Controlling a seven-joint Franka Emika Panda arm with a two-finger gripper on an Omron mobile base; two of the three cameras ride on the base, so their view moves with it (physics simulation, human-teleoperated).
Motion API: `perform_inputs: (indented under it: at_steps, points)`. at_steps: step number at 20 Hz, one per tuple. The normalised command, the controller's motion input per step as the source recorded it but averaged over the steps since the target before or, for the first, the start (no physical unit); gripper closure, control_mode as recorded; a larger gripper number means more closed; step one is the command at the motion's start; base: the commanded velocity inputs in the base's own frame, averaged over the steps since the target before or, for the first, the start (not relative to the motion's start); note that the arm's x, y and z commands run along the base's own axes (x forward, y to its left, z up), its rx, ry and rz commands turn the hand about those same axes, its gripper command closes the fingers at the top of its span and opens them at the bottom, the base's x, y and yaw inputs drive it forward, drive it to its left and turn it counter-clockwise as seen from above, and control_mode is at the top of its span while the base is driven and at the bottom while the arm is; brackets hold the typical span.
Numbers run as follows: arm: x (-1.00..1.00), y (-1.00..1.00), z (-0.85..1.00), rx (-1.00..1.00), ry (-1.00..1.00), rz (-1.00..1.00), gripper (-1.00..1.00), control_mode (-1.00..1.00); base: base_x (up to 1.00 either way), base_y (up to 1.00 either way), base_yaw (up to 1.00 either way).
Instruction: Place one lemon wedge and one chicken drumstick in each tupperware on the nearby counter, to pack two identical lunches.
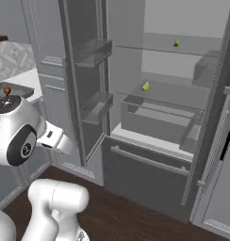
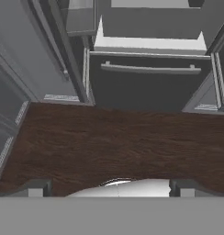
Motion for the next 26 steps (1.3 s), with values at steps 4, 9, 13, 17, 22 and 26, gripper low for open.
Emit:
perform_inputs:
  at_steps: [4, 9, 13, 17, 22, 26]
  points:
    - [0.00, 0.00, 0.00, 0.00, 0.00, 0.00, -1.00, 1.00, 0.00, -0.53, -0.35]
    - [0.00, 0.00, 0.00, 0.00, 0.00, 0.00, -1.00, 1.00, 0.03, -0.24, -0.35]
    - [0.00, 0.00, 0.00, 0.00, 0.00, 0.00, -1.00, 1.00, 0.30, -0.02, -0.26]
    - [0.00, 0.00, 0.00, 0.00, 0.00, 0.00, -1.00, 1.00, 0.79, 0.00, -0.16]
    - [0.00, 0.00, 0.00, 0.00, 0.00, 0.00, -1.00, 1.00, 0.99, 0.00, -0.12]
    - [0.00, 0.00, 0.00, 0.00, 0.00, 0.00, -1.00, 1.00, 0.73, 0.00, -0.11]
